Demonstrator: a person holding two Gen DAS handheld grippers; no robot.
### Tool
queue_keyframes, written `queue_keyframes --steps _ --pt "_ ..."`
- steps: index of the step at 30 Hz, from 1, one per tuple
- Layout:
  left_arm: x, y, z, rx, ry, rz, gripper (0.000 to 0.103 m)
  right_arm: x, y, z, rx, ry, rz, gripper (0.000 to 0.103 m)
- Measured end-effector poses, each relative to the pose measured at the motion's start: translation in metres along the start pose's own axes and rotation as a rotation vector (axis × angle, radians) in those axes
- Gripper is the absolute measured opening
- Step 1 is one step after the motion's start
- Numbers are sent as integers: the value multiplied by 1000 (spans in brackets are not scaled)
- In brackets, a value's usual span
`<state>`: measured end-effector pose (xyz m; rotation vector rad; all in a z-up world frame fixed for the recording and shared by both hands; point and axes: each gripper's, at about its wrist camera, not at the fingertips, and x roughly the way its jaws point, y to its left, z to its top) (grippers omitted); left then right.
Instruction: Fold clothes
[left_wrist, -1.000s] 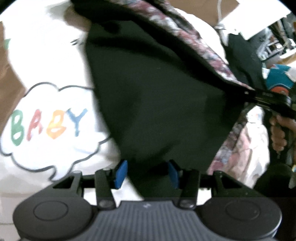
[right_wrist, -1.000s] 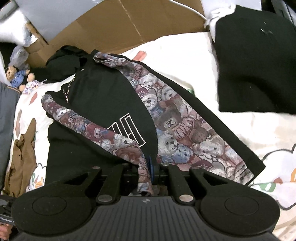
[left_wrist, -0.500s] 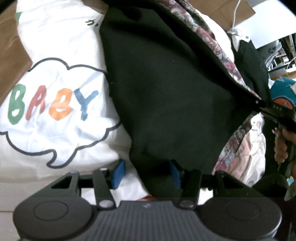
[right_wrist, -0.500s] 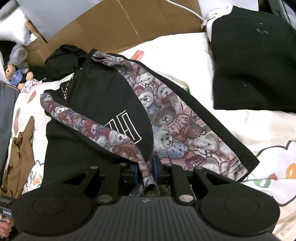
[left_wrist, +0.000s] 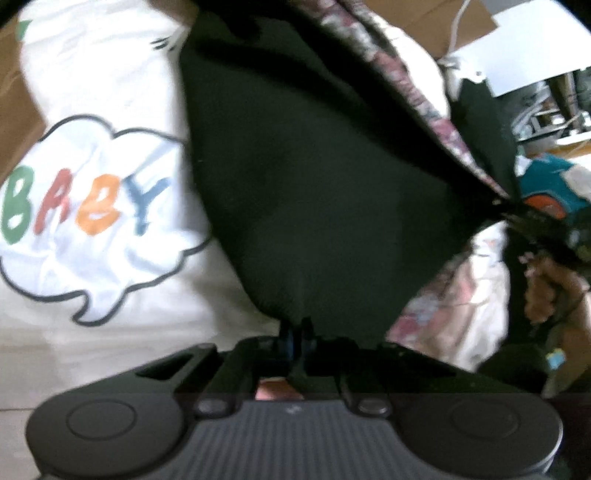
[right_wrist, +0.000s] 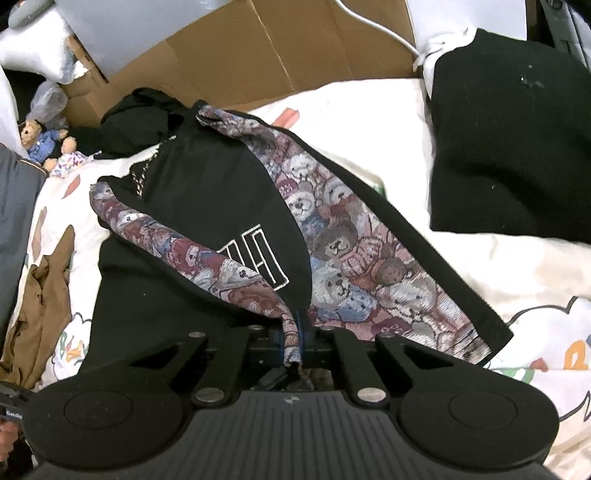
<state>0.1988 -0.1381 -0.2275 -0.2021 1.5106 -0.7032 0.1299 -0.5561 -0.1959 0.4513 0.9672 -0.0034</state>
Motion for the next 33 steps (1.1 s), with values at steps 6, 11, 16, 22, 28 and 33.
queue_keyframes --steps 6,11,16,22,28,33 --pt "-6 -28 6 51 -10 -66 3 -15 -12 5 19 -19 -14 6" --pt "2 -44 8 64 -4 -110 3 -22 -29 6 36 -24 -45 6" --pt "15 -50 10 61 5 -126 3 -30 -50 9 76 -37 -61 6" --pt "34 -50 8 74 39 -94 3 -27 -72 5 116 -25 -90 6" --pt "41 -41 4 108 64 -8 3 -19 -83 -1 169 2 -91 14" --pt "42 -49 2 127 66 34 12 -27 -89 -4 192 -3 -129 37"
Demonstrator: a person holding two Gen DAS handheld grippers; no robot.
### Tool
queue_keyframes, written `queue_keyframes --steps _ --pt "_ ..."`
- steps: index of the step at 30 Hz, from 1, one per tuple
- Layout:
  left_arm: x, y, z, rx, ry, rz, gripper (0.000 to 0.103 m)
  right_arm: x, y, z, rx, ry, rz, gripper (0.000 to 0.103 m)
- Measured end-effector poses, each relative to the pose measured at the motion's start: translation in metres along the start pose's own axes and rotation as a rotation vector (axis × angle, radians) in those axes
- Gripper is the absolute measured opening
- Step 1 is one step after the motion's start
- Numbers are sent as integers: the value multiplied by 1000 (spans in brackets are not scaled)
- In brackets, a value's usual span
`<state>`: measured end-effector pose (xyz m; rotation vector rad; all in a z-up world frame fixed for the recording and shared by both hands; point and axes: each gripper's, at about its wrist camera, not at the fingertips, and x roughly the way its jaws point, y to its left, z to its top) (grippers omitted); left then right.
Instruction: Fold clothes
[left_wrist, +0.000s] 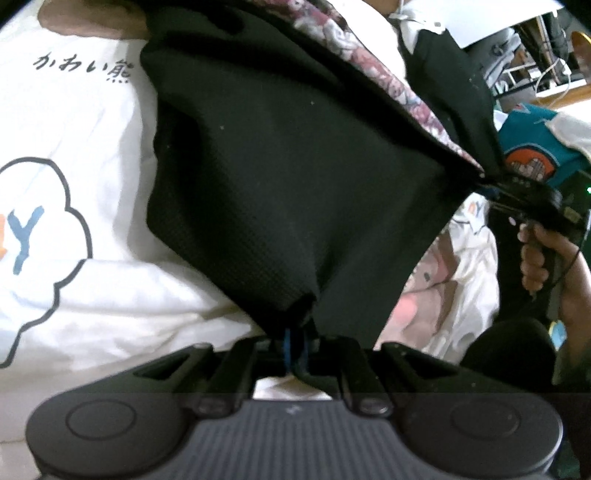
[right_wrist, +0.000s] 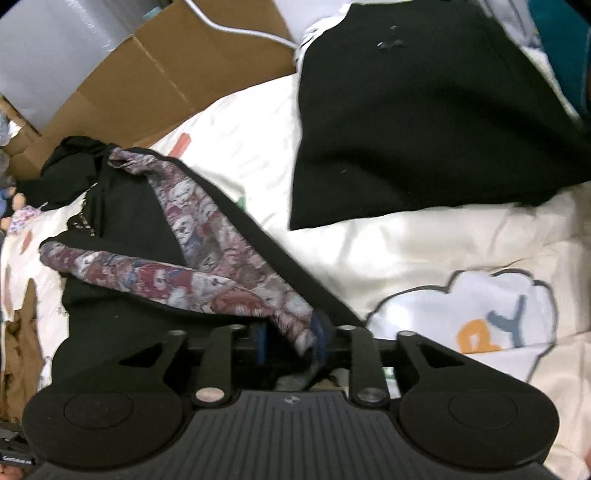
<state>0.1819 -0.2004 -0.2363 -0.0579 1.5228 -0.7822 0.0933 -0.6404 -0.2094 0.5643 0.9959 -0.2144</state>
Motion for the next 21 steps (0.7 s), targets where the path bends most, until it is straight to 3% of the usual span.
queue_keyframes --steps 7,17,21 --pt "-5 -6 -5 24 -12 68 21 -16 -3 -2 -31 -22 -16 37" --pt "-15 3 -3 36 -33 141 27 -26 7 -4 -69 -24 -47 37" --pt "-25 9 -4 49 -61 181 27 -38 17 -1 -101 -64 -85 37"
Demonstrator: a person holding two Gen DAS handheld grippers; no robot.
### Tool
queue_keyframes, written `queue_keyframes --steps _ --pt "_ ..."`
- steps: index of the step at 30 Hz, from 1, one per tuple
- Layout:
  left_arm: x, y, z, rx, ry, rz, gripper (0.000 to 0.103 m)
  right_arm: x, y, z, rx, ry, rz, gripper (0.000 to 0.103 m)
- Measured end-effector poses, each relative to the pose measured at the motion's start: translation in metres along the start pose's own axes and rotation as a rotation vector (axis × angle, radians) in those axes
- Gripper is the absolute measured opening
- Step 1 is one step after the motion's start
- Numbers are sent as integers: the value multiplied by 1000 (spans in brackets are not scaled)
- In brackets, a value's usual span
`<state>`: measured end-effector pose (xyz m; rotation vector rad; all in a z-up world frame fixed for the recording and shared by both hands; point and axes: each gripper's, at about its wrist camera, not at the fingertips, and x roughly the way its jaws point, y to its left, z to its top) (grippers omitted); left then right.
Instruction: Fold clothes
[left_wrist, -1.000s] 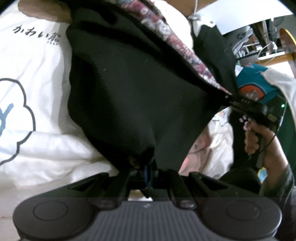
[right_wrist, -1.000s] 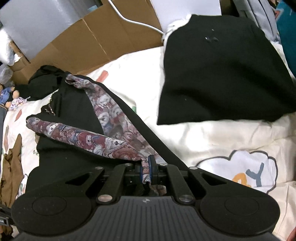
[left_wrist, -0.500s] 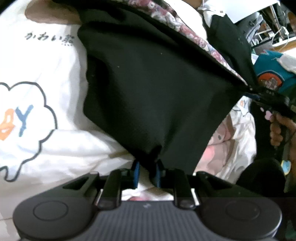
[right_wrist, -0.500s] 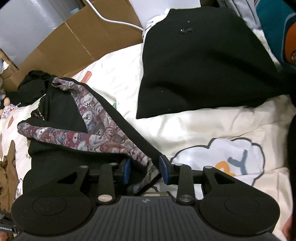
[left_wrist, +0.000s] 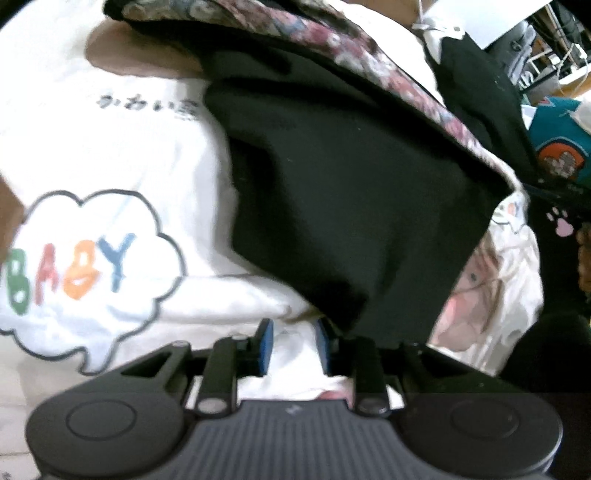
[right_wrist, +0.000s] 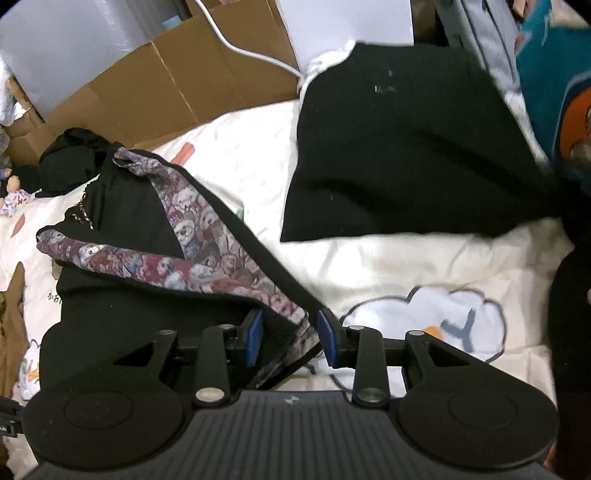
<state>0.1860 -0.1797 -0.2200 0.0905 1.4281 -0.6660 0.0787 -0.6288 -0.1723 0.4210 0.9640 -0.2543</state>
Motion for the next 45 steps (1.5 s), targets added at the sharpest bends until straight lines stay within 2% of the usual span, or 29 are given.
queue_keyframes --steps 5,9,12,15,19,20,21,22,24,27,30,38,45 --pt "-19 24 12 -11 -60 51 28 -14 2 5 -12 -16 -4 37" --pt "-29 44 38 -29 -109 85 35 -14 11 7 -32 -19 8 37" --pt "-35 55 63 -33 -158 102 41 -3 31 11 -72 4 33 38" --pt "-36 65 89 -35 -213 109 44 6 49 13 -125 20 49 43" --pt "-35 74 118 -46 -265 104 47 25 78 19 -189 47 76 44" --pt "-33 75 126 -50 -270 98 49 29 85 22 -199 52 83 44" --pt "-31 76 132 -53 -274 92 60 33 92 24 -209 57 91 44" --pt "-31 77 136 -51 -278 93 65 34 98 25 -220 54 96 45" --pt "-30 78 147 -36 -291 111 68 37 108 28 -238 44 100 54" --pt "-30 80 158 -30 -294 129 68 38 118 29 -251 21 100 65" --pt "-33 82 169 -30 -290 140 68 38 122 27 -264 6 112 68" --pt "-58 73 196 -2 -213 180 70 42 126 21 -265 -22 133 69" --pt "-85 67 229 -57 -212 205 74 35 131 22 -286 -98 175 69"
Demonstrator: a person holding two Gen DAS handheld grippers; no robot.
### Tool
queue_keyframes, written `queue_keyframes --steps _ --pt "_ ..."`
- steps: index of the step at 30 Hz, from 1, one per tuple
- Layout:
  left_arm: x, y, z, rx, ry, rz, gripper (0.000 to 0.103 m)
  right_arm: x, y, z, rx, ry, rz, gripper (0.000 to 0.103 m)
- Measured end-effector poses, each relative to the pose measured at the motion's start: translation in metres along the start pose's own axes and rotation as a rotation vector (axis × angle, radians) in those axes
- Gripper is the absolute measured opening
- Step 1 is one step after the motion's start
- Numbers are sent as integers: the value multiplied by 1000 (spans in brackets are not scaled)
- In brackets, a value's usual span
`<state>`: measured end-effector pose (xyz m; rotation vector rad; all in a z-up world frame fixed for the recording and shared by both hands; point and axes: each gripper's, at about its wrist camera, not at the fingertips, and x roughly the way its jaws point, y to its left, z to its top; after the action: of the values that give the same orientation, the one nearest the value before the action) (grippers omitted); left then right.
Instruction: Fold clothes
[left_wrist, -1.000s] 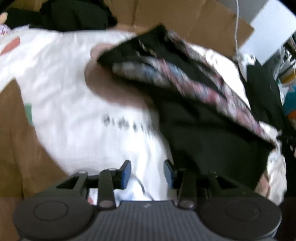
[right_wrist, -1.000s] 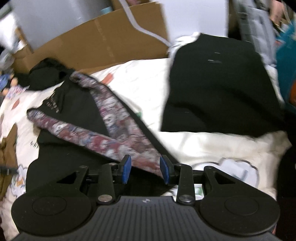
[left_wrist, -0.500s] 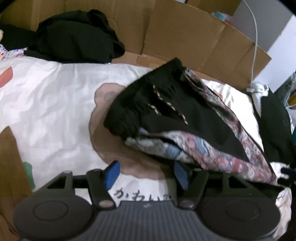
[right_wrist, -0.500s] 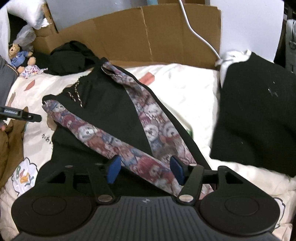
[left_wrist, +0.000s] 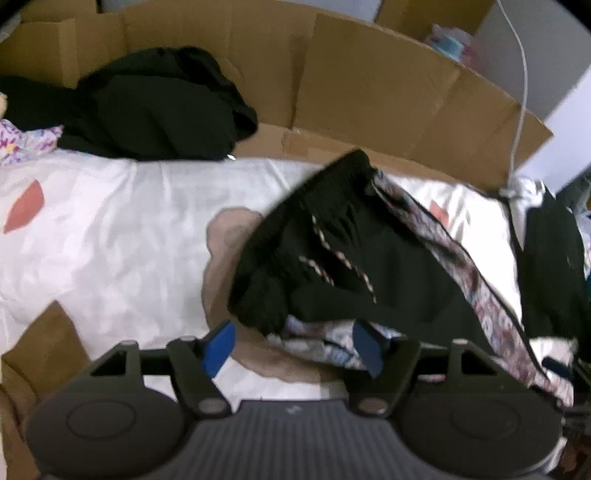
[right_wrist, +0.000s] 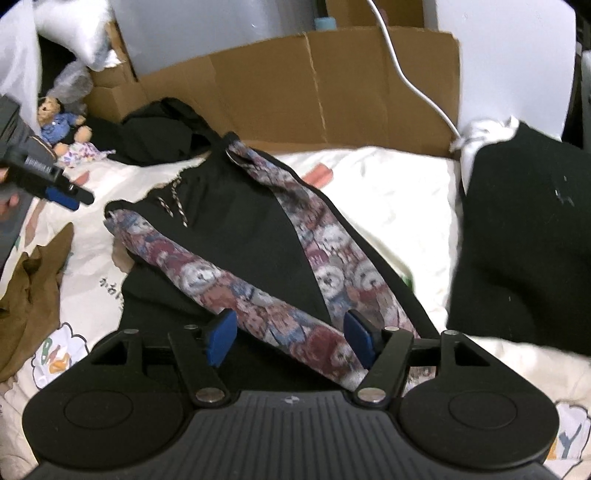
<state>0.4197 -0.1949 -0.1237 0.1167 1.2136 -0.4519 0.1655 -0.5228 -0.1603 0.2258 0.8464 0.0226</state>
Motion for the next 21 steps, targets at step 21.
queue_keyframes --steps 21 --pt "6 -2 -26 -101 -40 -23 73 10 47 31 -289 -105 140 69"
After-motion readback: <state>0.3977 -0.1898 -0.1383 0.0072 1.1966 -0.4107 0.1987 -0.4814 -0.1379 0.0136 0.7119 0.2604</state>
